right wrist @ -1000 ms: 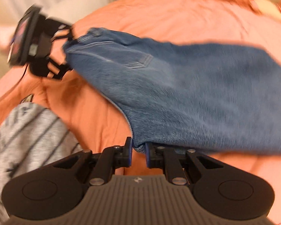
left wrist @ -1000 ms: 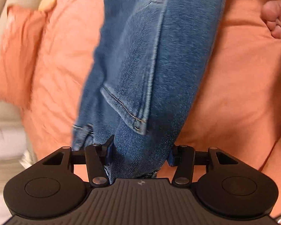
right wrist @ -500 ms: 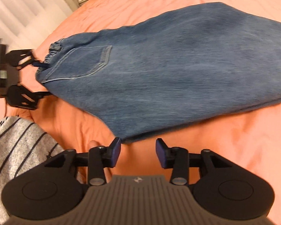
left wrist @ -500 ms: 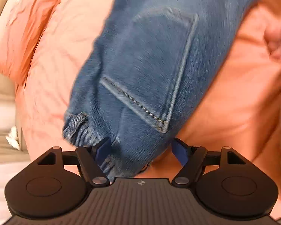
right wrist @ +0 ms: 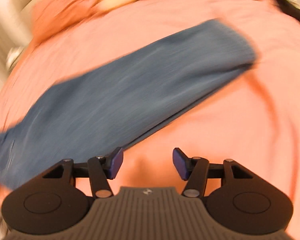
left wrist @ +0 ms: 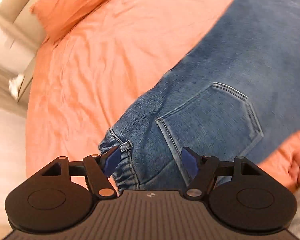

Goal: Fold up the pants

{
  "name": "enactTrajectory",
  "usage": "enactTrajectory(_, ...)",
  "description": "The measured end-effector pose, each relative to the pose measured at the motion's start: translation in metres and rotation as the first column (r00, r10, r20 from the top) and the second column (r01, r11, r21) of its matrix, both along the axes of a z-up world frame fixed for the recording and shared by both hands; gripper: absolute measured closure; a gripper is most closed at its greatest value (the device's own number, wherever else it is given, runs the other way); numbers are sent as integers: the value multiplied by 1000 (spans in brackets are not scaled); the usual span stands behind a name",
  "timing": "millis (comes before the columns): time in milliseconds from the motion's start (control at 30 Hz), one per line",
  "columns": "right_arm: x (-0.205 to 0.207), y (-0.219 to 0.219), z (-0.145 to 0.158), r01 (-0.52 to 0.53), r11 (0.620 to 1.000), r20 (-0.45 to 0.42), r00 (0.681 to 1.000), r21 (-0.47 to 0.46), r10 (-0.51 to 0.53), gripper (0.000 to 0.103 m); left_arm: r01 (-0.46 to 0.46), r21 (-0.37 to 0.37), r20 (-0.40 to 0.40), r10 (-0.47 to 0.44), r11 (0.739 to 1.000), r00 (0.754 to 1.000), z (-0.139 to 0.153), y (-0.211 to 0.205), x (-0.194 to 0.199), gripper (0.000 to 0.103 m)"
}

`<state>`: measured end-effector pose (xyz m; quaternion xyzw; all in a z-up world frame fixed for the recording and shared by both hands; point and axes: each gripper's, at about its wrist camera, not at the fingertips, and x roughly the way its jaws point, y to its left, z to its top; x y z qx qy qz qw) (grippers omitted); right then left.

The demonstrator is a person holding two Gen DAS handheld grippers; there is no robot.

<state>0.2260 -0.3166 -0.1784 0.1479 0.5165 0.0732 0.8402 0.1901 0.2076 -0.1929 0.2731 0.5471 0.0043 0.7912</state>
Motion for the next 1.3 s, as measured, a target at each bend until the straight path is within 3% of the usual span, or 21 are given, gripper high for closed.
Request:
enactTrajectory(67, 21, -38, -4, 78, 997, 15, 997, 24, -78, 53, -42, 0, -23, 42, 999, 999, -12, -2, 9, 22)
enactTrajectory(233, 82, -95, -20, 179, 982, -13, 984, 62, -178, 72, -104, 52, -103, 109, 993, 989, -46, -2, 27, 23)
enactTrajectory(333, 119, -118, -24, 198, 975, -57, 979, 103, -193, 79, -147, 61, -123, 154, 987, 980, -54, 1, 38, 10)
enactTrajectory(467, 165, -125, -45, 244, 970, -75, 967, 15, -242, 83, -203, 47, -143, 208, 978, 968, -58, 8, 45, 6)
enactTrajectory(533, 184, -135, -59, 262, 965, -95, 960, -26, -263, 99, -221, 37, -147, 224, 975, 963, -58, 12, 45, 5)
enactTrajectory(567, 191, -138, -64, 268, 963, -100, 957, -41, -271, 103, -229, 32, -148, 231, 973, 962, -59, 14, 45, 4)
enactTrajectory(667, 203, -151, -71, 289, 955, -91, 951, -67, -294, 103, -248, 31, -150, 250, 968, 957, -62, 20, 48, 3)
enactTrajectory(700, 204, -154, -70, 289, 951, -84, 951, -108, -299, 93, -251, 33, -151, 253, 967, 956, -64, 22, 50, 3)
enactTrajectory(733, 202, -159, -69, 281, 954, -71, 955, -100, -289, 91, -252, 34, -151, 254, 967, 955, -64, 22, 50, 2)
enactTrajectory(800, 191, -170, -61, 281, 959, -49, 958, -29, -283, 89, -256, 31, -152, 258, 966, 954, -65, 24, 50, 2)
enactTrajectory(900, 163, -179, -48, 259, 966, 2, 966, 27, -259, 68, -267, 24, -152, 267, 964, 952, -67, 26, 49, 1)
enactTrajectory(933, 153, -182, -48, 248, 967, 9, 968, 50, -249, 65, -267, 26, -152, 268, 963, 952, -69, 27, 51, 0)
enactTrajectory(1133, 131, -177, -80, 269, 953, -39, 963, 142, -266, 66, -265, 39, -136, 268, 963, 954, -72, 23, 49, 0)
enactTrajectory(1300, 144, -180, -112, 394, 883, -80, 919, 256, -387, 65, -275, 49, -111, 279, 960, 954, -72, 19, 42, 0)
